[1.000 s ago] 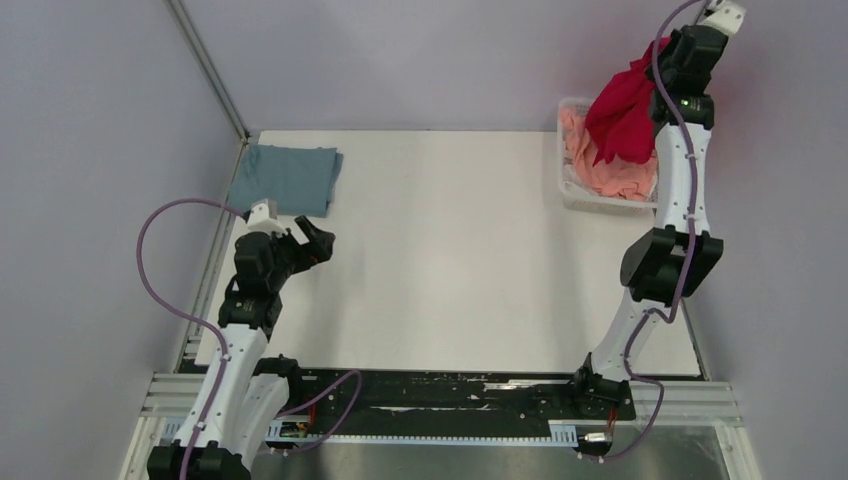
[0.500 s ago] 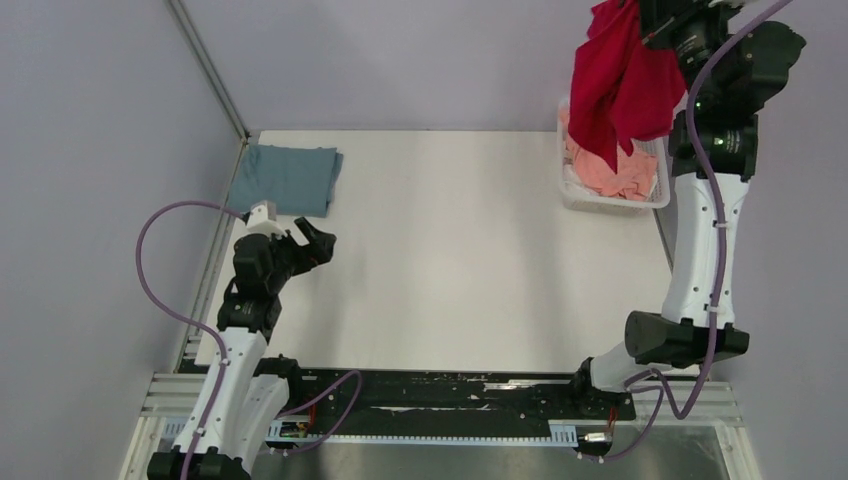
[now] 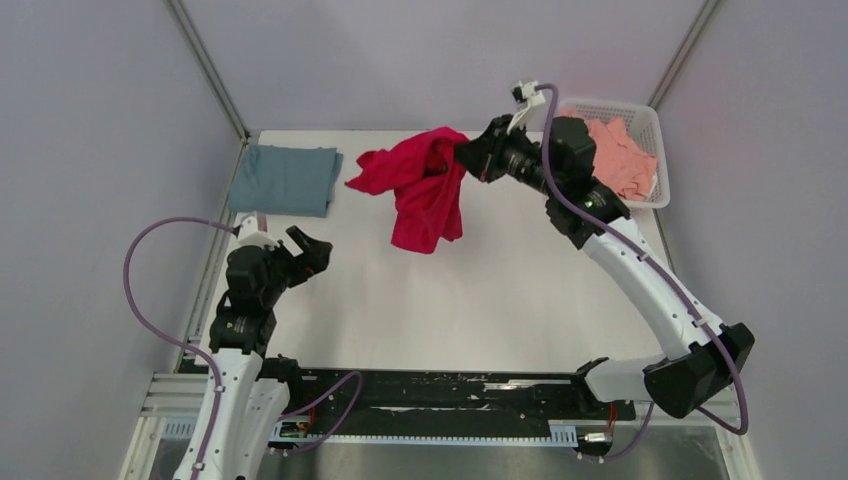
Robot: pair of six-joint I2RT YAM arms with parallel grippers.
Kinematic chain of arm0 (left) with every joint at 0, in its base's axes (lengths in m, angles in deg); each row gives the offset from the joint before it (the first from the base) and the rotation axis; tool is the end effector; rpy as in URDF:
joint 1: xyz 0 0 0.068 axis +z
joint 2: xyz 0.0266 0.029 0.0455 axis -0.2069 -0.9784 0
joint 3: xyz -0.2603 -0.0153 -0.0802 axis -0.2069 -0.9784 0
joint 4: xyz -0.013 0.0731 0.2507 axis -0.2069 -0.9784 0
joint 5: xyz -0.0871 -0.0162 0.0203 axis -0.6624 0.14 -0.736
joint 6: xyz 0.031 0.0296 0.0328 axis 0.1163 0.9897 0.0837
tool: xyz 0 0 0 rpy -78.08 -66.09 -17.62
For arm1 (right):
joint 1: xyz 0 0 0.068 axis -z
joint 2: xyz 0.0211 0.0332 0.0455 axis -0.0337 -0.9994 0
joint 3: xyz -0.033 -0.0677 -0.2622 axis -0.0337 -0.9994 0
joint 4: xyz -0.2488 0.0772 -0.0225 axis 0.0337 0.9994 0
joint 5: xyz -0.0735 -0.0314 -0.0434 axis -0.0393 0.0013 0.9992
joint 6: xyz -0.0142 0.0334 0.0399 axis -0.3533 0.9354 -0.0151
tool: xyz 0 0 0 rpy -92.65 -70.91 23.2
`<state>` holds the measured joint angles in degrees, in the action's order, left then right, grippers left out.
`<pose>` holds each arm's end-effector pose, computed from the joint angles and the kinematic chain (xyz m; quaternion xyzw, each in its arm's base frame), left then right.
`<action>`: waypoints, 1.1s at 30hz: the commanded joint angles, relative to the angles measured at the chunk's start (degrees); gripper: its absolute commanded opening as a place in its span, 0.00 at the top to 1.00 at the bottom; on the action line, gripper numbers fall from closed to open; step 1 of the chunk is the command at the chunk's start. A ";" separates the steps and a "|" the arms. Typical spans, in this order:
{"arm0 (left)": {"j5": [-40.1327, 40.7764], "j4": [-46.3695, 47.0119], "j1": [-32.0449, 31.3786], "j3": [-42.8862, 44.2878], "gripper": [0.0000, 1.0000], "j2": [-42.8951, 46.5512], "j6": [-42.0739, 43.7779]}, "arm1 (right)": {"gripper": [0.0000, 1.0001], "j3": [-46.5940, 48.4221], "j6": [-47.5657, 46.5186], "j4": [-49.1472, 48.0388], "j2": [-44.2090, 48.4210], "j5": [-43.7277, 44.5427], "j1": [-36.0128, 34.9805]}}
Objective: Fold and stack the t-shirts
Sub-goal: Move the tshirt to the center of the board
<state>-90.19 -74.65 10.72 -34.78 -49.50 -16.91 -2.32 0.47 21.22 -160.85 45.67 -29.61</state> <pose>0.1439 -0.0076 0.2652 -0.2114 0.7984 -0.2283 0.5155 0.2631 0.1529 0.4616 -0.1677 0.6994 0.4073 0.5628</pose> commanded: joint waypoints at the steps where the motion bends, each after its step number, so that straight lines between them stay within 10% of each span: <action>1: -0.87 -2.86 -0.01 1.21 0.00 1.39 -2.27 | 1.00 -9.10 2.53 -3.86 4.13 13.11 -6.03; 16: -1.65 -6.40 -0.02 0.08 0.00 0.98 -3.13 | 0.94 -8.69 -3.47 9.61 -7.77 25.50 -12.06; 21: -4.31 -4.67 -0.02 -0.46 0.00 -0.80 -3.75 | 0.72 -5.56 -1.80 9.36 -22.53 19.23 -13.43; 26: -10.52 -0.75 -0.08 -2.13 0.00 -4.84 -5.03 | 0.04 1.68 -1.79 12.44 -26.42 20.35 -13.59; 33: -15.52 8.69 -3.72 -4.47 0.00 -16.33 -6.54 | 0.00 -13.49 -1.82 8.90 -8.34 32.41 -13.42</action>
<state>-101.73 -74.08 9.65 -38.70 -60.10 -21.55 -9.14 -1.71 33.70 -183.29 69.82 -43.23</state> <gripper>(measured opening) 1.000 0.998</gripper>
